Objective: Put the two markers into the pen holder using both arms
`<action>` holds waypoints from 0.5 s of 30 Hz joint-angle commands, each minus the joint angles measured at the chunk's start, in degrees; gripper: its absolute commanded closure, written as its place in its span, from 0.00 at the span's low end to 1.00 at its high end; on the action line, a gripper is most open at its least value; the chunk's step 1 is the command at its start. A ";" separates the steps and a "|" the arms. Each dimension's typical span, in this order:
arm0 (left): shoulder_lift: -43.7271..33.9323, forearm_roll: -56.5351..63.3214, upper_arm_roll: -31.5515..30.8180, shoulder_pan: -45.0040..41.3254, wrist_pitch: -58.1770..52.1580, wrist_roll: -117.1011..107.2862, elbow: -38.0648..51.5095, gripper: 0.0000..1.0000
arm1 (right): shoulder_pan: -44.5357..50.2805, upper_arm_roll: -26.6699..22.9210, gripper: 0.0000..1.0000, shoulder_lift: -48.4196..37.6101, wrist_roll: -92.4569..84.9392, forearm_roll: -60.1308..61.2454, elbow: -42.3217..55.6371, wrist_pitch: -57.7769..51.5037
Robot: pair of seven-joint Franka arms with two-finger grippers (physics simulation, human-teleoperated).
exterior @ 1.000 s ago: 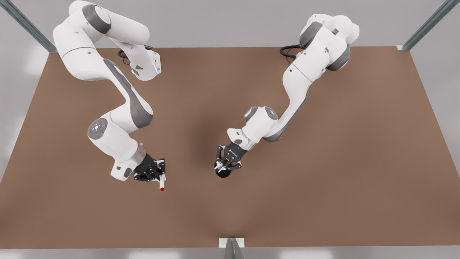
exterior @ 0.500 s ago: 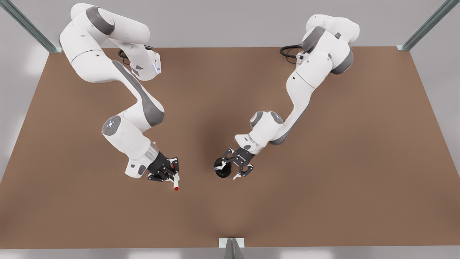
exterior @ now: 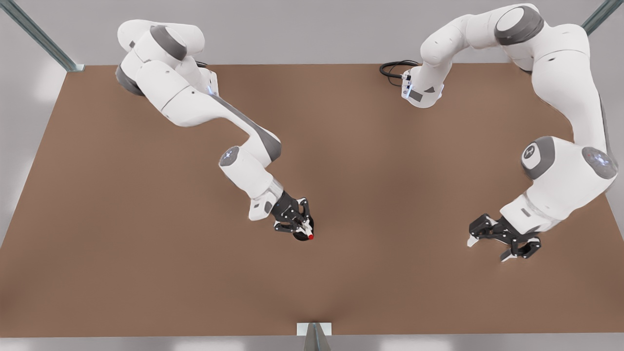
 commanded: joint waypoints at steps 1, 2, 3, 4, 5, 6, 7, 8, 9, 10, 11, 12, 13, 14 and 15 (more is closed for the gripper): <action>-4.38 3.90 1.00 -0.39 -33.13 -14.70 0.58 0.00 | 0.96 -1.32 0.72 0.28 3.27 -0.46 -1.60 15.23; -13.62 -10.76 23.28 -13.89 -31.99 -14.35 0.40 0.00 | 1.39 -2.55 0.72 1.25 3.27 -2.65 -2.22 17.25; -19.34 -24.22 42.30 -25.78 -28.56 -14.09 -0.56 0.00 | 1.57 -2.99 0.72 3.36 3.18 -4.06 -2.92 20.33; -25.40 -25.73 51.18 -33.43 -24.26 -13.03 -6.97 0.00 | 1.48 -3.51 0.72 3.45 3.27 -5.03 -3.45 20.95; -31.10 -29.05 55.83 -36.42 -18.30 -12.86 -14.59 0.00 | 1.57 -3.69 0.72 3.45 3.27 -5.03 -4.32 22.44; -33.76 -30.30 56.82 -36.52 -16.69 -12.86 -17.79 0.00 | 1.75 -4.13 0.72 3.54 3.27 -5.03 -4.77 22.80; -33.94 -30.21 56.73 -36.52 -17.22 -12.95 -17.79 0.00 | 1.92 -4.13 0.72 3.54 3.27 -5.03 -5.12 23.41; -33.94 -30.38 56.73 -36.52 -17.48 -13.03 -17.62 0.00 | 2.18 -4.22 0.71 3.62 3.27 -5.11 -5.29 24.03; -33.06 -30.65 56.47 -36.25 -18.10 -13.12 -16.48 0.00 | 2.36 -4.31 0.70 3.62 3.27 -5.12 -5.38 24.11; -32.35 -30.56 56.55 -36.43 -18.01 -13.12 -16.39 0.00 | 2.36 -4.31 0.69 3.62 3.27 -5.12 -5.56 24.20; -31.48 -30.47 56.55 -36.34 -17.75 -12.86 -16.39 0.00 | 2.36 -4.48 0.69 3.98 3.27 -5.29 -5.82 25.43; -30.42 -30.47 56.55 -36.43 -17.57 -12.95 -16.39 0.00 | 2.54 -5.36 0.68 4.24 3.18 -5.38 -6.79 27.10; -30.33 -30.47 56.55 -36.34 -17.57 -12.95 -16.39 0.00 | 2.36 -5.54 0.67 4.59 3.27 -6.61 -7.31 27.45; -29.98 -30.47 56.55 -36.43 -17.66 -12.86 -16.47 0.00 | 2.01 -5.89 0.66 4.68 3.27 -7.75 -7.93 27.45; -29.72 -30.47 56.55 -36.43 -17.57 -12.86 -16.47 0.00 | 1.92 -5.89 0.64 4.59 3.27 -7.84 -8.37 27.54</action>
